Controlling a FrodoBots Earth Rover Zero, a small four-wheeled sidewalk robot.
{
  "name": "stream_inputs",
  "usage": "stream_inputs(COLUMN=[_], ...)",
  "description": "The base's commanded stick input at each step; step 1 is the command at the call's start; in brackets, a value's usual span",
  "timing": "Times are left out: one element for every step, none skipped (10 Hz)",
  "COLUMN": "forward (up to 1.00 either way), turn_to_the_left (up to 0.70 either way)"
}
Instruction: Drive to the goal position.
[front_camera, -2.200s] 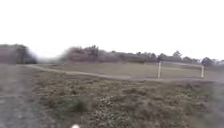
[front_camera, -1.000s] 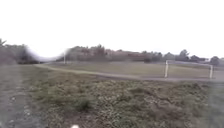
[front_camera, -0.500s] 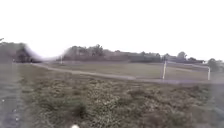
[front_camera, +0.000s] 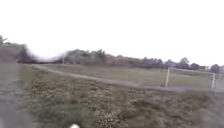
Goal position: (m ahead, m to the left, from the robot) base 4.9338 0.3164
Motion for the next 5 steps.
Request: stream_inputs(forward=[0.70,0.70,0.70,0.70,0.70], turn_to_the_left=[0.14,0.14,0.14,0.14,0.14])
